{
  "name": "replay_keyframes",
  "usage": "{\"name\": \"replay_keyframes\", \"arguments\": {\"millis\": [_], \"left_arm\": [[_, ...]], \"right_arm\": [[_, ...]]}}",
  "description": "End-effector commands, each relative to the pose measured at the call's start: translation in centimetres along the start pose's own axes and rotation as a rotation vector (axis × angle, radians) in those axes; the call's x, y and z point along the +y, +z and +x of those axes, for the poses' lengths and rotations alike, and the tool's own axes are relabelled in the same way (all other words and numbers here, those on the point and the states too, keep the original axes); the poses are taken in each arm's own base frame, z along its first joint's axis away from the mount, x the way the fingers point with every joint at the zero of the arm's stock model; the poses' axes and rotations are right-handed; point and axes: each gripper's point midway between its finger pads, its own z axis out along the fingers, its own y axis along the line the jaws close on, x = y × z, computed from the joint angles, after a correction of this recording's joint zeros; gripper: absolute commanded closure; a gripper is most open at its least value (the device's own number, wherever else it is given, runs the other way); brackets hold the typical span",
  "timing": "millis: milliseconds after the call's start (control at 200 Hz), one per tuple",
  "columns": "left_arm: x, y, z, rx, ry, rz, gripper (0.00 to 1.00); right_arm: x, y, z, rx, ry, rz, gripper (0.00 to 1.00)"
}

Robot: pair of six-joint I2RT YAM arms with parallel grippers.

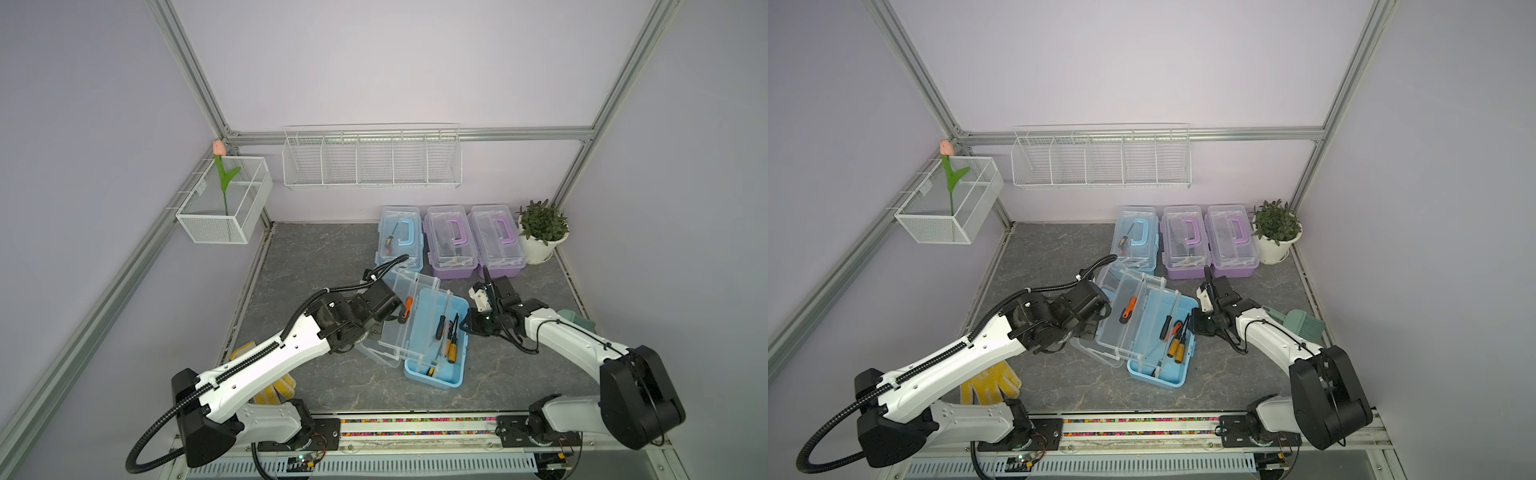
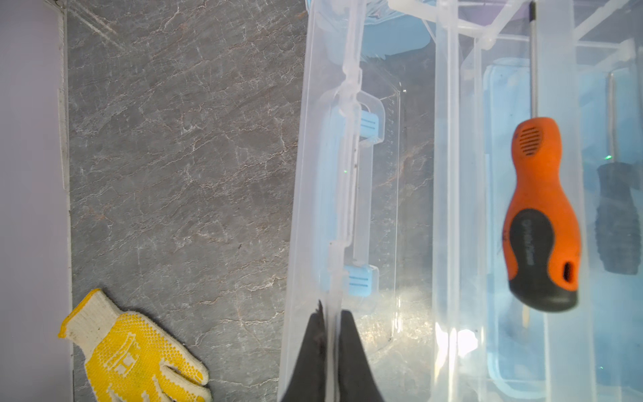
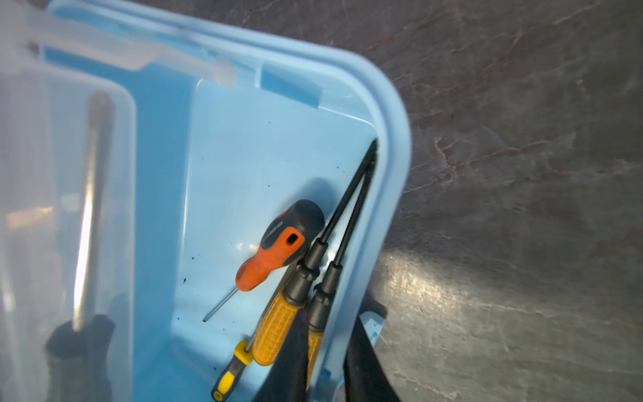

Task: Close toolboxes
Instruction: Close the toolbox lid.

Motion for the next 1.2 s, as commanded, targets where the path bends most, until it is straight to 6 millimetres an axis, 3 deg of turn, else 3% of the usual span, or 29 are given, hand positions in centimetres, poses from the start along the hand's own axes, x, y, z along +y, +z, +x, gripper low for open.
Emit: {"name": "replay_keyframes", "arguments": {"millis": [0, 170, 285, 370, 630, 720, 1040, 1195], "left_arm": [[-0.6, -0.5, -2.4, -0.069, -0.046, 0.0, 1.0], [-2.4, 0.1, -2.5, -0.054, -0.033, 0.047, 1.0], [-3.5, -0.6, -3.1, -0.073, -0.016, 0.061, 1.0], [-4.4, -1.1, -3.2, -0.078, 0.006, 0.069, 1.0], [-8.8, -2.3, -4.1, -0.116, 0.0, 0.235, 1.0], [-10.0, -2.7, -4.0, -0.121, 0.005, 0.278, 0.86], [-10.6, -3.1, -3.9, -0.133, 0.013, 0.314, 0.66], [-11.1, -2.8, -4.1, -0.132, 0.023, 0.311, 0.58]], "right_arm": [[1.1, -0.1, -0.3, -0.014, -0.074, 0.025, 0.86], [3.1, 0.5, -0.6, -0.008, -0.126, 0.031, 0.88], [3.5, 1.2, -0.5, 0.012, -0.137, 0.052, 0.9], [5.3, 1.0, -1.9, -0.019, -0.14, 0.012, 0.9], [8.8, 2.6, -2.7, -0.024, -0.143, -0.105, 0.91], [9.6, 2.9, -3.0, -0.024, -0.14, -0.145, 0.91], [8.7, 3.3, -4.3, -0.066, -0.062, -0.137, 0.88], [8.6, 2.2, -4.7, -0.088, -0.054, -0.145, 0.75]]}}
